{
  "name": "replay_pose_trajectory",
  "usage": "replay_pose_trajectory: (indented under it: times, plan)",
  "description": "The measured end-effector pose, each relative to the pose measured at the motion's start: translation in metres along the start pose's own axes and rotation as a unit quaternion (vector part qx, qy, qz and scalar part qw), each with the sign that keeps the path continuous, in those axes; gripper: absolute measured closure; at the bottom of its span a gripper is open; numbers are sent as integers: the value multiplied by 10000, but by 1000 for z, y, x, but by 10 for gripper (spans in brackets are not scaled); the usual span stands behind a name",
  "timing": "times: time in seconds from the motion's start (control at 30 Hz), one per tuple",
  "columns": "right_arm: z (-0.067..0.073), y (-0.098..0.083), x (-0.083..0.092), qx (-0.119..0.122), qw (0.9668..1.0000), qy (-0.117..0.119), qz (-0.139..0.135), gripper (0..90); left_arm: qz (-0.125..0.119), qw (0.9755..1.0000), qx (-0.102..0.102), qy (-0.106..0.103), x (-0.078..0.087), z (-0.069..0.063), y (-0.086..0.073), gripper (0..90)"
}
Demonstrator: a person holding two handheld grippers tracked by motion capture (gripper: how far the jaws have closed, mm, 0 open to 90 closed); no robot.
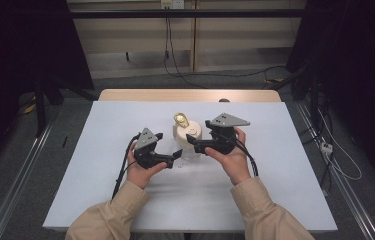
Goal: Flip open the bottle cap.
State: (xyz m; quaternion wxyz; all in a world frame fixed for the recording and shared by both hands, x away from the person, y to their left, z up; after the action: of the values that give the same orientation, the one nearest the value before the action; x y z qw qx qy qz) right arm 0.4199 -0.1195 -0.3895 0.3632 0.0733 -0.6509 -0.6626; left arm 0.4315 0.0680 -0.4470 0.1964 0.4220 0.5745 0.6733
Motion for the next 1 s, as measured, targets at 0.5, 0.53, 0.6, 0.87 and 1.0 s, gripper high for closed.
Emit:
replay_pose_trajectory:
  times: [0.5, 0.53, 0.6, 0.87, 1.0]
  plan:
    - [0, -20, 17, 54, 10000, 44, 51, 139, -164, 9999, -37, -5, 38, 8, -3, 38]
    - [0, -22, 18, 46, 10000, 48, 55, 138, -160, 9999, -37, 2, 40, 10, -4, 38]
    - [0, -24, 19, 69, 10000, 29, 58, 137, -160, 9999, -20, 31, 44, 12, -6, 38]
    - [-1, -35, 26, 71, 9999, 39, 60, 134, -166, 9998, -66, 28, 57, 15, -10, 38]
    - [-4, -42, 32, 48, 10000, 14, 83, 133, -165, 9998, -111, 2, 62, 16, -11, 38]
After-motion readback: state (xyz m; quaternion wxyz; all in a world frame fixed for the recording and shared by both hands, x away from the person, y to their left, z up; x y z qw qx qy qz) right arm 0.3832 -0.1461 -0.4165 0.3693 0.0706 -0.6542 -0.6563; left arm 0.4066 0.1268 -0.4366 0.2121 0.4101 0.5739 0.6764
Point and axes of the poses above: each handheld gripper's, and its own axes: x roughly backward along the jaws, y roughly out of its top, z roughly to its left, the point moved 5 cm from there along -x, roughly forward along the jaws, and after that the axes turned 4 degrees about -x, right-handed, at the moved point
